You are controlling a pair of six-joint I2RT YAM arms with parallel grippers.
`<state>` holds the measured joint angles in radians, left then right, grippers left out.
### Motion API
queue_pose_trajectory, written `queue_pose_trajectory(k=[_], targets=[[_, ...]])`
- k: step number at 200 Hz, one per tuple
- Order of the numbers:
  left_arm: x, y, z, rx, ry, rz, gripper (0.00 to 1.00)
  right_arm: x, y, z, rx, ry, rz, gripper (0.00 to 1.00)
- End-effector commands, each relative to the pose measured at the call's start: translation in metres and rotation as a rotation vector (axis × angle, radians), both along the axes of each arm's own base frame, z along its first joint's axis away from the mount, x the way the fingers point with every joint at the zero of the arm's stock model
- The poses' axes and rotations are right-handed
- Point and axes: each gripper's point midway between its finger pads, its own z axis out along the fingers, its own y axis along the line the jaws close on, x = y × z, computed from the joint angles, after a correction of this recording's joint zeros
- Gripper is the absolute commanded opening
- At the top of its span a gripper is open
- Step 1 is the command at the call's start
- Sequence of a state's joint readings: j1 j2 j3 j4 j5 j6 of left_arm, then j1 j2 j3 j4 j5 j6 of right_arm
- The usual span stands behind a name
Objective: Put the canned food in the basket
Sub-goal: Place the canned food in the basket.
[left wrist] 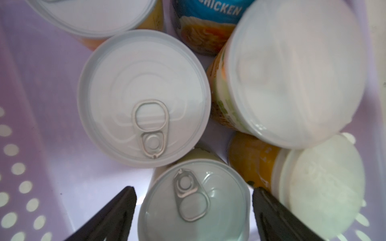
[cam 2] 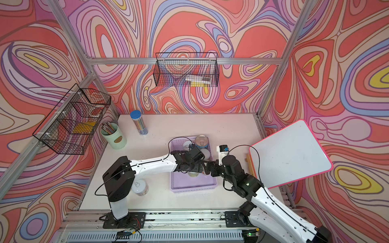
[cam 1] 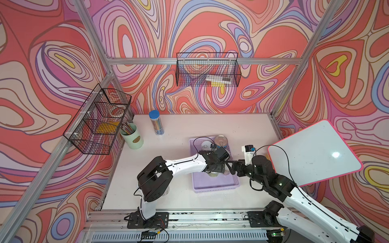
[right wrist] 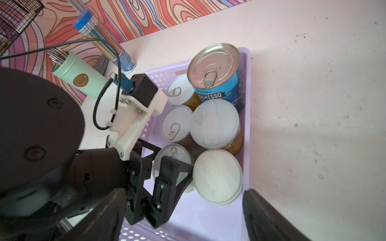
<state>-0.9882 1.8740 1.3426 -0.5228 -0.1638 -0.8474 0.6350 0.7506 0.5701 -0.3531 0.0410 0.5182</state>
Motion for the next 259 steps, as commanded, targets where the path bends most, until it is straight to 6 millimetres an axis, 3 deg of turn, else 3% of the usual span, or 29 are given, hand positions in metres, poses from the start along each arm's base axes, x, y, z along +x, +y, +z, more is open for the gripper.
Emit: queue_pose_trajectory(k=[1, 49, 167, 194, 259], targets=[[0.004, -0.011, 0.015, -0.067, -0.030, 0.004, 0.91, 0.003, -0.001, 0.004, 0.008, -0.002, -0.013, 0.88], [0.000, -0.008, 0.025, -0.085, -0.036, 0.000, 0.97, 0.004, 0.004, 0.003, 0.006, 0.008, 0.007, 0.88], [0.000, 0.018, 0.052, -0.071, -0.101, 0.038, 0.91, 0.008, 0.019, 0.002, 0.013, 0.018, 0.064, 0.86], [0.002, 0.037, 0.055, -0.074, -0.109, 0.082, 0.91, 0.011, 0.025, 0.002, 0.029, 0.015, 0.080, 0.86], [0.000, 0.109, 0.066, -0.054, -0.131, 0.209, 0.91, 0.027, 0.052, 0.005, 0.081, 0.007, 0.130, 0.86]])
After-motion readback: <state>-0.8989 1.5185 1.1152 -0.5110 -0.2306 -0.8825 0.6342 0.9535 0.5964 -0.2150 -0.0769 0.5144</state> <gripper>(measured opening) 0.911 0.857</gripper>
